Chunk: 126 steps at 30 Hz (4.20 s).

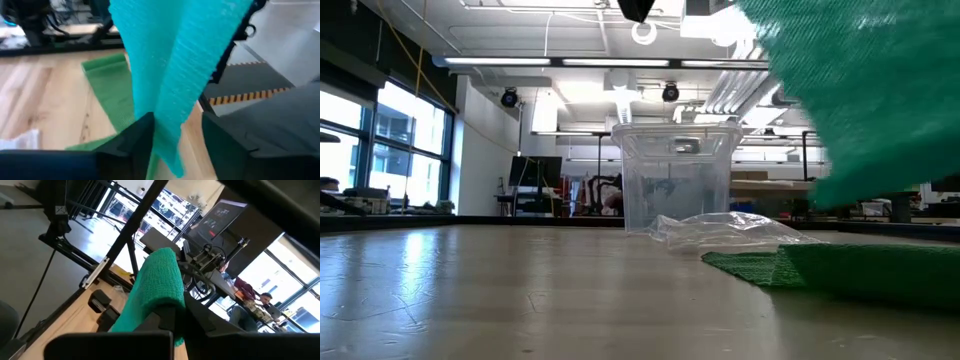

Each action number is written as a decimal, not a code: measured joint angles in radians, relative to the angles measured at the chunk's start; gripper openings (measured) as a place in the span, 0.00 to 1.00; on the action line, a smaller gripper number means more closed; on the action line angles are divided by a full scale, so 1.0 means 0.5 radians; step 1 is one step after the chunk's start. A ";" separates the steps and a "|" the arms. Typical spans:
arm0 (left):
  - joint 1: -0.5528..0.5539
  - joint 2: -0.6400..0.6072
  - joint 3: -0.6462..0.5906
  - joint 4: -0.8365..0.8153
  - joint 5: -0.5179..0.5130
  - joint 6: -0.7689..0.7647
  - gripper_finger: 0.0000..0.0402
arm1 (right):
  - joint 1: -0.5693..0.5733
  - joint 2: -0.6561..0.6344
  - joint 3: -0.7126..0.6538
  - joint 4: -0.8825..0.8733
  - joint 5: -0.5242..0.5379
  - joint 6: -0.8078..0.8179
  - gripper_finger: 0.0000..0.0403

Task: Roll bandage
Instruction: Roll the blue bandage

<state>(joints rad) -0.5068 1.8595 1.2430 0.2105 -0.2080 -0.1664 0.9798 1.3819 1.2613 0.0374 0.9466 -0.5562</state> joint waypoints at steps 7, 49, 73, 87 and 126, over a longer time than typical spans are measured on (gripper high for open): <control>-0.001 -0.007 0.000 -0.008 0.137 -0.050 0.49 | 0.000 0.000 0.000 0.000 0.099 -0.004 0.01; 0.200 0.052 -0.584 0.593 0.327 -1.904 0.50 | -0.060 0.010 0.001 0.052 0.000 0.095 0.01; 0.126 0.376 -0.414 1.016 0.546 -2.683 0.50 | -0.077 0.009 0.001 0.324 -0.077 -0.334 0.01; 0.125 0.377 -0.415 1.322 0.544 -2.821 0.50 | -0.073 0.009 0.001 0.325 0.077 -0.524 0.01; 0.088 0.385 -0.646 1.608 -0.253 -3.048 0.50 | 0.095 0.007 0.001 0.355 0.603 -0.796 0.01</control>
<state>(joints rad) -0.4630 2.0520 0.9199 1.0146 -0.3347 -1.6905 1.0275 1.3853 1.2617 0.2149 1.2480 -0.9540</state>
